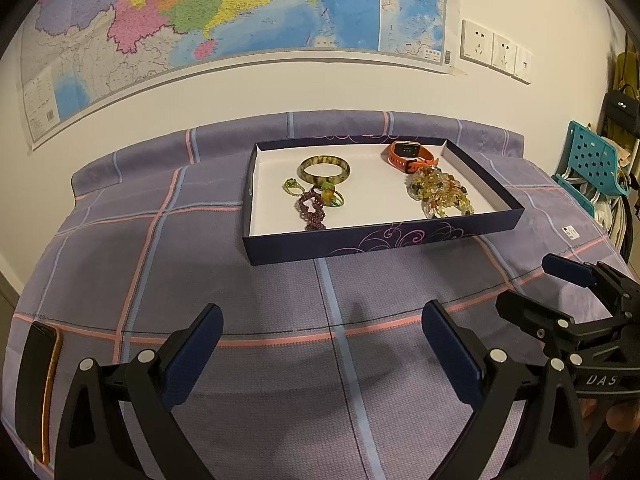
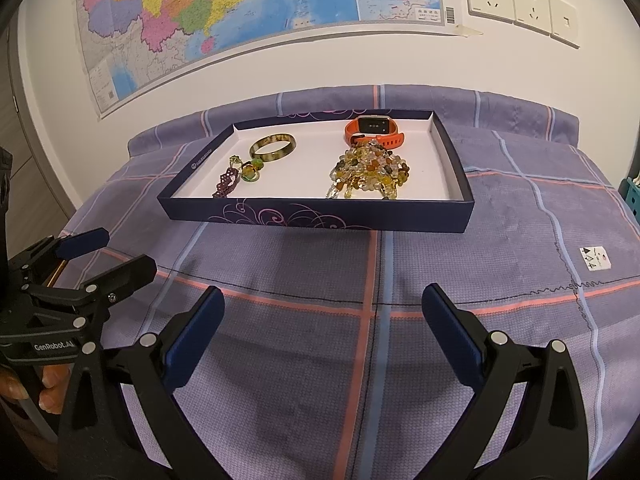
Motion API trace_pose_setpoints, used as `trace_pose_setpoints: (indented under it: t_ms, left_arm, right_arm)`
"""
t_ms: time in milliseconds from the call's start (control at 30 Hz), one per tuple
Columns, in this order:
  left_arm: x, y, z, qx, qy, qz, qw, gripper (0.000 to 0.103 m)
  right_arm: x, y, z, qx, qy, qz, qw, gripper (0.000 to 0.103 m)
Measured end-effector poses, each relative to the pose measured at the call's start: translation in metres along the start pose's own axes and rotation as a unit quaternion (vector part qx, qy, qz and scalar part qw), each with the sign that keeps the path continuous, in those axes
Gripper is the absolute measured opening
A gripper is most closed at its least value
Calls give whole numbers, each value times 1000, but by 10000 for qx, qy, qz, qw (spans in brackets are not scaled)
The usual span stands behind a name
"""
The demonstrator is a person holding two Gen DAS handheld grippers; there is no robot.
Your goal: Organize jewelry
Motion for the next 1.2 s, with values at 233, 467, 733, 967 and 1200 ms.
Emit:
trace_pose_setpoints:
  t_ms: [233, 467, 733, 967, 1200]
  left_arm:
    - [1, -1, 0, -27, -19, -7, 10000, 96]
    - [0, -2, 1, -34, -27, -8, 10000, 96]
    - [1, -3, 1, -28, -31, 15, 10000, 96]
    - [2, -4, 1, -40, -69, 34, 10000, 96]
    - [3, -14, 3, -202, -114, 167, 9996, 96]
  right_arm:
    - [0, -1, 0, -16, -12, 1, 10000, 97]
    - [0, -1, 0, -15, -13, -3, 10000, 97]
    - [0, -2, 0, -25, -16, 5, 10000, 97]
    - [1, -2, 0, -19, -16, 1, 10000, 97]
    - [1, -3, 0, -26, 0, 17, 10000, 97]
Point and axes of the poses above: each gripper's, at about its wrist camera, not at the fingertips, and x roughly against the way its jaws point, y to its left, z to its underside, the point moved 8 cm from there along -x, roughly the way its jaws point, and after that the axes turned 2 degrees about y, right-handed, at the moved point
